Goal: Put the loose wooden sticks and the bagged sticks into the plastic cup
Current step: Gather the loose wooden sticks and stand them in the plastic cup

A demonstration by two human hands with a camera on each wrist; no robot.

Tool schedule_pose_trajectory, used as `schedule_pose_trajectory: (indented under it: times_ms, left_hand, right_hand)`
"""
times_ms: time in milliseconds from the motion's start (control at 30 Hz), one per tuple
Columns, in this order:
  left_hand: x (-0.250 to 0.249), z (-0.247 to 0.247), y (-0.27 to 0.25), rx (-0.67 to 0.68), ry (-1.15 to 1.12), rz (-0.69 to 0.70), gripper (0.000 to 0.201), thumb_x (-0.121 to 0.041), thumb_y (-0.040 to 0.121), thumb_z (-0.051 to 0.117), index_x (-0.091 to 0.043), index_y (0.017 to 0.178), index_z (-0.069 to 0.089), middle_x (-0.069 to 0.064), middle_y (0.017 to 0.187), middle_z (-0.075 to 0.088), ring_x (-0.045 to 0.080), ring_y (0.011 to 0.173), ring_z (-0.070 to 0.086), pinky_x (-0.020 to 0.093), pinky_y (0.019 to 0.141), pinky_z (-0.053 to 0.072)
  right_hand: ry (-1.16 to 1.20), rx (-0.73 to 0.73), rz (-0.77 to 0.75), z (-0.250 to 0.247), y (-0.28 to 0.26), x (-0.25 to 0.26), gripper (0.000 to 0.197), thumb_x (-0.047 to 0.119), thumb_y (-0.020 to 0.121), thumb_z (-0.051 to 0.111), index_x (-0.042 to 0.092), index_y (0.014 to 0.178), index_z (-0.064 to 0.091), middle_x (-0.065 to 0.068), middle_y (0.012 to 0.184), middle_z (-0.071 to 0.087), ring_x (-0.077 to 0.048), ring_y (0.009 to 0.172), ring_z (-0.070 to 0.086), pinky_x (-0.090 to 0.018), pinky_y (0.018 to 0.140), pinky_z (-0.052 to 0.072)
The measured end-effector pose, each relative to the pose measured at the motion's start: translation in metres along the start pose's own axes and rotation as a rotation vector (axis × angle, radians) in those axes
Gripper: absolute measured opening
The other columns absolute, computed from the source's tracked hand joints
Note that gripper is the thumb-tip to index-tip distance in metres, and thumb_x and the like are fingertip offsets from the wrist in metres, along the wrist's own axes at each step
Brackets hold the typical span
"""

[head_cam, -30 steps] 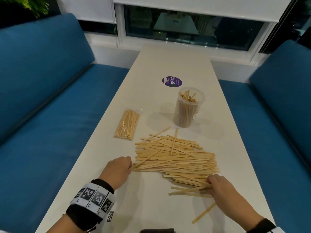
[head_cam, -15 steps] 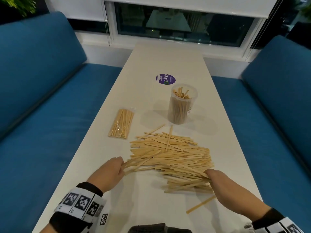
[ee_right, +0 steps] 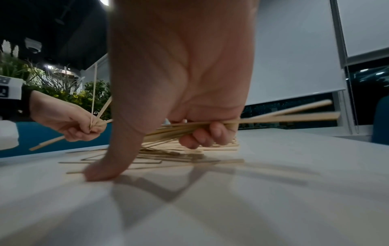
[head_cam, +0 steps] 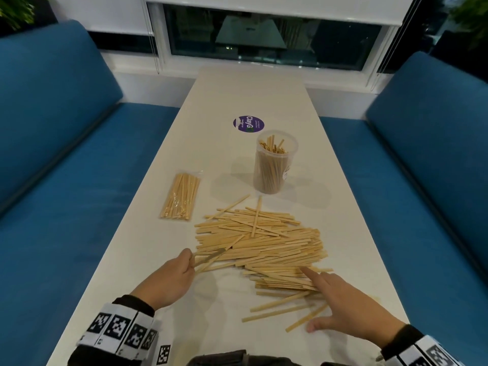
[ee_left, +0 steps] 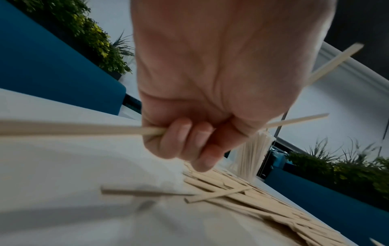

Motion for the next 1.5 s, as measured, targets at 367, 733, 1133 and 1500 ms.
schedule_pose_trajectory:
  times_ms: [367,733,1133,1500]
  left_hand:
    - [-0.016,0.024,0.006,0.164,-0.043,-0.010,0.020,-0.028,0.097,0.033,-0.019,0.079,0.031,-0.002,0.079,0.032,0.015,0.072,0.030,0.029,0.067,0.028]
    - [-0.035,0.018,0.005,0.064,-0.218,0.109,0.029,-0.029,0.101,0.028,-0.020,0.086,0.052,-0.005,0.074,0.048,0.010,0.065,0.043,0.020,0.063,0.038]
    - [-0.040,-0.008,0.012,-0.100,-0.631,0.106,0.014,-0.009,0.090,0.040,-0.016,0.092,0.052,-0.004,0.066,0.036,0.012,0.059,0.030,0.026,0.058,0.026]
    - [-0.119,-0.005,0.018,-0.026,-0.579,0.160,0.080,-0.076,0.062,0.058,-0.023,0.118,0.039,-0.004,0.083,0.038,0.009,0.078,0.042,0.026,0.079,0.038]
  right_hand:
    - [-0.261,-0.282,-0.161,-0.020,0.034,0.025,0.029,0.043,0.083,0.053,0.024,0.104,0.059,0.008,0.092,0.061,-0.012,0.083,0.061,-0.019,0.069,0.048]
    - [-0.462,-0.459,-0.224,-0.018,0.030,0.036,0.042,-0.001,0.066,0.031,0.017,0.092,0.059,0.004,0.079,0.059,-0.014,0.070,0.050,-0.023,0.060,0.049]
    - [0.002,-0.336,0.022,-0.064,0.028,0.016,0.019,0.007,0.094,0.035,0.015,0.110,0.043,-0.003,0.102,0.050,-0.024,0.081,0.053,-0.035,0.073,0.046]
    - [0.527,-0.382,-0.064,-0.094,0.056,0.084,0.012,0.019,0.099,0.032,0.022,0.094,0.043,0.008,0.086,0.045,-0.001,0.074,0.043,-0.015,0.068,0.041]
Point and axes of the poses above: each hand's wrist, its own y-axis towards the middle knuckle, its own z-axis out of the palm, x = y × z, the point moved 9 cm from there along y, towards the middle knuckle
